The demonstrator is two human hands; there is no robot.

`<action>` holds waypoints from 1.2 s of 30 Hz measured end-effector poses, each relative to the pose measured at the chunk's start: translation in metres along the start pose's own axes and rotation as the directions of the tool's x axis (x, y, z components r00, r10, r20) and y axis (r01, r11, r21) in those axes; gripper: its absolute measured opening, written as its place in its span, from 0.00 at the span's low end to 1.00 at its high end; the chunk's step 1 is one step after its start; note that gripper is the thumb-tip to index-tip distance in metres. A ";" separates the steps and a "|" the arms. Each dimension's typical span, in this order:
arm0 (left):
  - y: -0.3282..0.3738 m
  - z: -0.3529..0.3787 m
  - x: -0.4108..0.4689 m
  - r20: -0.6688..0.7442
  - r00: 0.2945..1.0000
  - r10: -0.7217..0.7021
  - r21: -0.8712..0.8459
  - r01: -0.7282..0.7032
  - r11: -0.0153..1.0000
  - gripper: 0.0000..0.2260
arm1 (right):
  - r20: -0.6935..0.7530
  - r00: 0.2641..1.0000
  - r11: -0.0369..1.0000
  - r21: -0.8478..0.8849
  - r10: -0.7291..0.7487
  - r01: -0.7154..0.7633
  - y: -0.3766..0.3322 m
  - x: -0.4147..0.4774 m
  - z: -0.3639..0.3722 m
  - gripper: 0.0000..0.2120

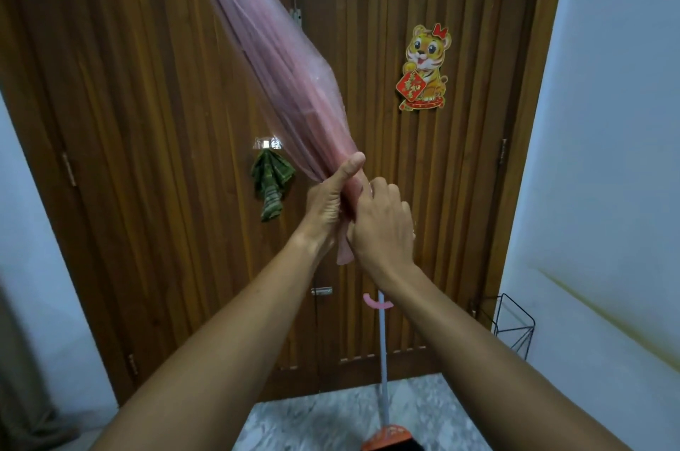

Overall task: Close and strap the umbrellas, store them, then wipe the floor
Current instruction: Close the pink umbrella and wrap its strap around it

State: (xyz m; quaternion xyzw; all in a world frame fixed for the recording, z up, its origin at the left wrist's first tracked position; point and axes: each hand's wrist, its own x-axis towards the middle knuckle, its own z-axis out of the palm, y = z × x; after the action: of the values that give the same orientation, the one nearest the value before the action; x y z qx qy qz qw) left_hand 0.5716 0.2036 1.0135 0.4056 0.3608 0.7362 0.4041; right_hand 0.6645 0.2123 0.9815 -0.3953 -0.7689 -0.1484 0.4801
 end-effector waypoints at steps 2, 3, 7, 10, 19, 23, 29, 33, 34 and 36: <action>0.001 0.001 -0.003 -0.016 1.000 -0.018 -0.072 0.017 0.997 0.35 | 0.028 0.999 0.999 -0.021 -0.040 0.041 0.003 -0.002 0.001 0.24; 0.003 -0.002 -0.003 -0.048 0.999 -0.019 -0.100 0.014 0.995 0.31 | 0.096 0.991 0.994 0.067 -0.089 0.083 0.007 -0.004 0.001 0.31; 0.013 -0.017 -0.003 -0.054 0.997 -0.045 -0.170 0.035 0.985 0.22 | 0.412 0.904 0.784 0.597 -0.115 -0.173 0.031 -0.006 -0.006 0.49; 0.017 -0.022 -0.010 0.023 0.999 -0.033 -0.243 0.038 0.969 0.15 | 0.418 0.908 0.904 0.380 0.022 -0.197 0.044 0.002 -0.005 0.60; 0.022 -0.032 -0.029 0.016 0.927 -0.374 0.679 0.265 0.685 0.30 | 0.080 0.992 0.995 0.013 -0.102 0.101 0.084 0.025 -0.006 0.15; 0.032 -0.020 -0.040 0.199 0.976 0.089 0.965 -0.211 0.157 0.12 | 0.106 0.923 0.872 -0.304 -0.370 0.385 0.106 0.045 -0.010 0.18; 0.019 -0.032 -0.018 0.157 0.959 -0.238 0.986 -0.165 -0.015 0.56 | 0.177 0.712 0.623 -0.373 -0.680 0.688 0.093 0.058 -0.010 0.26; -0.013 -0.040 -0.025 0.123 0.958 -0.259 0.957 -0.046 0.285 0.30 | 0.292 0.720 0.675 -0.253 -0.629 0.693 0.085 0.054 -0.011 0.31; -0.019 -0.039 -0.027 0.102 0.978 -0.183 0.965 -0.052 0.257 0.24 | 0.372 0.718 0.686 -0.241 -0.588 0.687 0.085 0.053 -0.012 0.33; -0.025 -0.035 -0.033 0.046 0.999 0.006 0.994 -0.046 0.103 0.20 | 0.523 0.694 0.743 -0.159 -0.495 0.650 0.083 0.053 -0.014 0.34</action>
State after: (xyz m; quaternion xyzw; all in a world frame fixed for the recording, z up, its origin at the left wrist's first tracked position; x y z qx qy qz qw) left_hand 0.5599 0.1775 0.9672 0.5890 0.7475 0.3063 0.0210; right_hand 0.7235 0.2813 1.0213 -0.2295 -0.9062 -0.3246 0.1440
